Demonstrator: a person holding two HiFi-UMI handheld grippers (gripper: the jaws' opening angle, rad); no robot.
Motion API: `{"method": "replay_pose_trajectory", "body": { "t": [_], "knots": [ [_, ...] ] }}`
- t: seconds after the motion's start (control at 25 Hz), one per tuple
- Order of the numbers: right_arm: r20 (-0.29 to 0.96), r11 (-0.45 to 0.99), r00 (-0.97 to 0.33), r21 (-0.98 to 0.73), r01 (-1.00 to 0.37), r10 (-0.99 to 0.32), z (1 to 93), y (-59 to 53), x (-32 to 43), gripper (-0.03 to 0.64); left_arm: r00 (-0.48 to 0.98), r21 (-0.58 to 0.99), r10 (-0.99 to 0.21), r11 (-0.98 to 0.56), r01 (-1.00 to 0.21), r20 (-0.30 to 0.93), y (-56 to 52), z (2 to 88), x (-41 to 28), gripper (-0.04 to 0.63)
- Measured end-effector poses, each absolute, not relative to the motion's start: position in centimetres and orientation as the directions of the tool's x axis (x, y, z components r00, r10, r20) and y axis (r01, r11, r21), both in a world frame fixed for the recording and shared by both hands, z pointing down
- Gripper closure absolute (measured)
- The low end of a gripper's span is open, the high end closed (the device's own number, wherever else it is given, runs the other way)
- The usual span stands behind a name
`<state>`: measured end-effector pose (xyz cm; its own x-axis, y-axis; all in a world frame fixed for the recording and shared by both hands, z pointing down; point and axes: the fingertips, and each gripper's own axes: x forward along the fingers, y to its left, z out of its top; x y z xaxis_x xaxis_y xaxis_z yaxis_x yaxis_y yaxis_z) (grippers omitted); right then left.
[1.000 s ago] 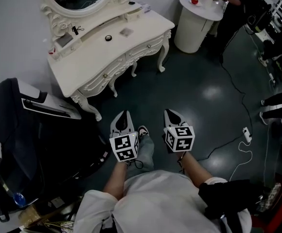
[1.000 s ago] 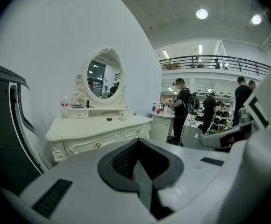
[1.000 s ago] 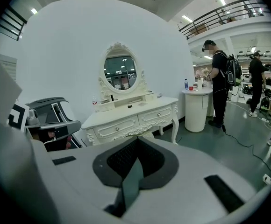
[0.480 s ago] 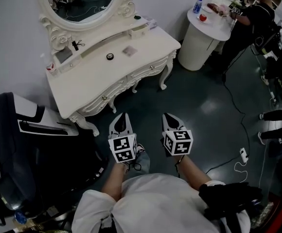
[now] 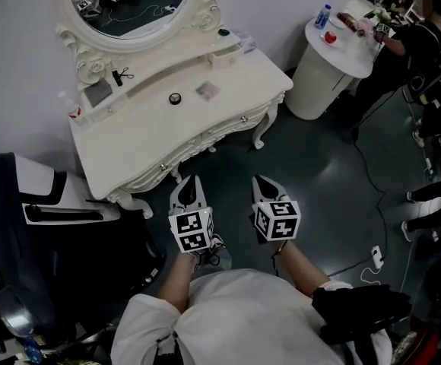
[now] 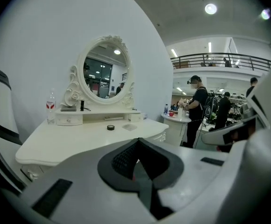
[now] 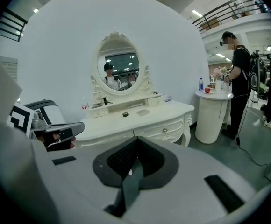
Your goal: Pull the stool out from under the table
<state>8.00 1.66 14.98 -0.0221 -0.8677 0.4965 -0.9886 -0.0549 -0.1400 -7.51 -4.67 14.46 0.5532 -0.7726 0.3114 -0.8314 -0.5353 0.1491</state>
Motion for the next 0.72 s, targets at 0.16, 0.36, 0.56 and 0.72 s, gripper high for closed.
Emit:
{"method": "replay_pose_trajectory", "body": {
  "t": [0.16, 0.36, 0.56, 0.72],
  "knots": [
    [0.518, -0.059, -0.019, -0.134, -0.989, -0.855, 15.7, 0.6, 8.7, 0.618, 0.551, 0.159, -0.769, -0.530, -0.833, 0.323, -6.1, 15.1, -7.0, 0.601],
    [0.537, -0.069, -0.011, -0.129, -0.989, -0.844, 16.3, -0.5, 9.4, 0.618, 0.551, 0.178, -0.766, -0.523, -0.834, 0.332, -7.2, 15.9, -6.5, 0.601],
    [0.547, -0.065, -0.009, -0.116, -0.991, -0.837, 16.4, -1.4, 9.4, 0.618, 0.548, 0.191, -0.769, -0.514, -0.836, 0.330, -7.9, 16.1, -6.9, 0.601],
    [0.551, -0.037, -0.032, -0.113, -0.993, -0.834, 16.3, -2.1, 8.3, 0.618, 0.535, 0.194, -0.777, -0.499, -0.845, 0.332, -7.9, 16.1, -7.9, 0.601]
  ]
}}
